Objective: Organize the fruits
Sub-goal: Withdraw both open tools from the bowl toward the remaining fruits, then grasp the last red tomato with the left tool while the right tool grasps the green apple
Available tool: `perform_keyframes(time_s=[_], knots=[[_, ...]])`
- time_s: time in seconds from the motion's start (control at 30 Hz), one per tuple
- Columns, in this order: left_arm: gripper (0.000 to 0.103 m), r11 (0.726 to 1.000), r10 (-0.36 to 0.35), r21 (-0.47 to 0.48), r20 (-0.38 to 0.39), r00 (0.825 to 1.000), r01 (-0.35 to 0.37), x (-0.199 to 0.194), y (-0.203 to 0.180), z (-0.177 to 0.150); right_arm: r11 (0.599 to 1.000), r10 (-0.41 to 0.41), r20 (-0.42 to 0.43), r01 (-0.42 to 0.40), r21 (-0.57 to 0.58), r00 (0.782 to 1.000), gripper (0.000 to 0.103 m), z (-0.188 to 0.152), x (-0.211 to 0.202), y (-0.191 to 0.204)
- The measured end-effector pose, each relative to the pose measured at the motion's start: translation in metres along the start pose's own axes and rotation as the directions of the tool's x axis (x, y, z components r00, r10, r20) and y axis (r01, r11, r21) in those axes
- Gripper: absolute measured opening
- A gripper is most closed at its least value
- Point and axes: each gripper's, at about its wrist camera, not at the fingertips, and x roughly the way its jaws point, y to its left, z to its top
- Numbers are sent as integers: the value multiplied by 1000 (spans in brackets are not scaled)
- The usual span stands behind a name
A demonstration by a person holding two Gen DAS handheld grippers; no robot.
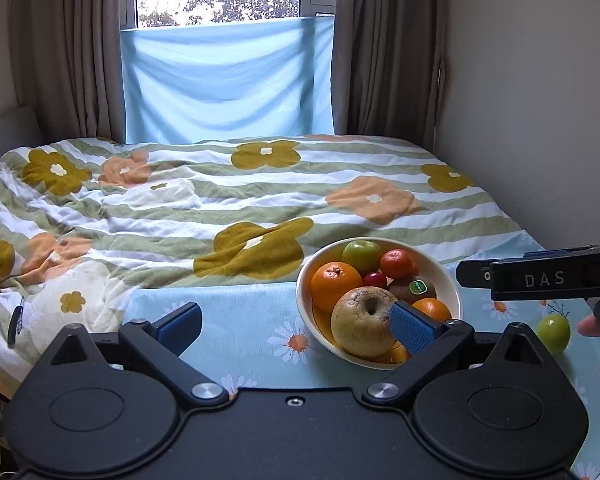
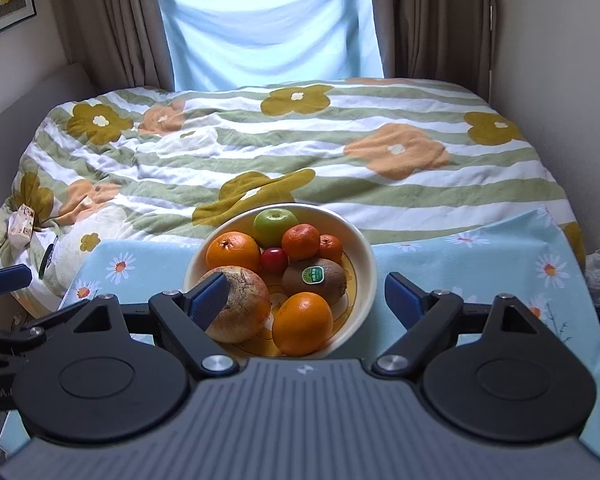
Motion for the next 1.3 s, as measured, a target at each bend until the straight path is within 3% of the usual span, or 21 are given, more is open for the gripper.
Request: perform_keyframes(time_s=[0.33,0.53,0.83,1.1,1.3], knots=[[102,1000,9,20,32,999,-10,-31,-20,-6,1000,-13,42,12,21,999,101,-16,-54,-22],[102,998,56,12,59,997,-56,-61,-45,-15,999,47,64,-47,6,997,101,-32,-90,-40],[102,993,109,-45,39,993,-107,-91,-104,-40,993,113,54,-112,-37,992,101,-48,-125,-95],[102,997,55,-58,-13,998,-56,-88,-170,-72,990,108,8,-107,-94,994,101,-66,-124,-161],[102,998,-33,-51,-85,996,29,-61,-212,-93,988,105,-37,-109,-113,994,101,-76,-99,-204]])
